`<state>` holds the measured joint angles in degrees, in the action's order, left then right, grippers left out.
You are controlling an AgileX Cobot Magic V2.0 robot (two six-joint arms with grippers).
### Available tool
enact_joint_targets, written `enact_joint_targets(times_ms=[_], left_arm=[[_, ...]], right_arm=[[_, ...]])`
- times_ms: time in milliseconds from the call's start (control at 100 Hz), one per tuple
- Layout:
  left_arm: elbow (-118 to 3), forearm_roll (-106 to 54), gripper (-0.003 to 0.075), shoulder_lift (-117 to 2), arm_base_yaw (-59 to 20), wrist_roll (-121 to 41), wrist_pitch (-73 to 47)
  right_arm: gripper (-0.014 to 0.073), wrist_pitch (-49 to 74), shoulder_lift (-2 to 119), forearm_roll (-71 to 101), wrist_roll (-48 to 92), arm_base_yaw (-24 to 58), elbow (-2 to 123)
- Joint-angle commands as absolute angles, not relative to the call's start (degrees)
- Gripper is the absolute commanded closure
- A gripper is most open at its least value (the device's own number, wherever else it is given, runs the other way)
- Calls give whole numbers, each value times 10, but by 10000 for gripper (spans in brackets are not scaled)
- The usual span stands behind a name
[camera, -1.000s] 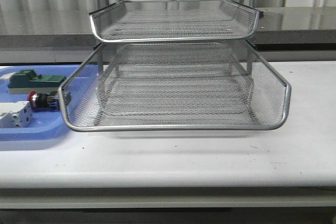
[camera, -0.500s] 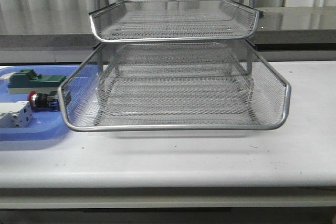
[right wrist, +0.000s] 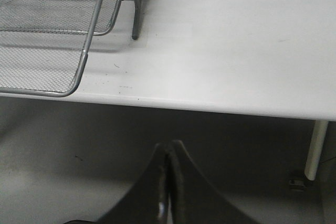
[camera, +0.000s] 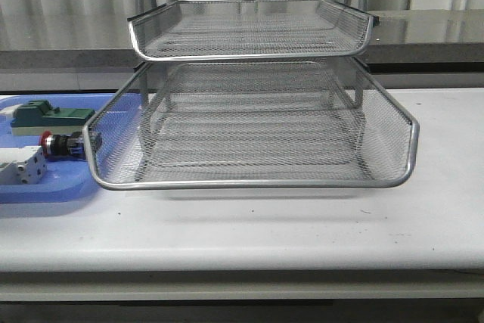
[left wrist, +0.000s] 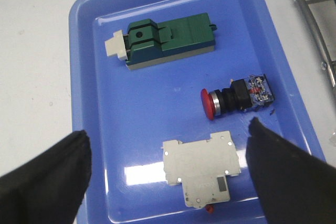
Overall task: Place button on rack with both arms
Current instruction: 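Move the left gripper down over the red push-button in the blue bin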
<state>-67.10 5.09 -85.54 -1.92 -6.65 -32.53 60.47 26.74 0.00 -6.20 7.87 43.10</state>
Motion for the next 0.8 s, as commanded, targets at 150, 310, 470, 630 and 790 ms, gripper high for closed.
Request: enact_joint_targets(times_ms=[150,310,470,630,790], left_arm=[[-781,23,134,-900,-22,-196,-358],[-896,-78,134,-982,-22,-354,-482],[-1003,-122,134,-1067,-22,-443,-561],[-1079,-122,134,-1135,-28,-505,-630],[-1097,-119,134,-1174,-42,-570,-661]], right_arm=[[664,572,271,-9,-60,79,450],[664,572,271,-9,-60,79,450],[664,572,271,-9,-60,79,450],[664,572,271,-9,-60,79,450],[664,572,271,-9,-60,79,450]])
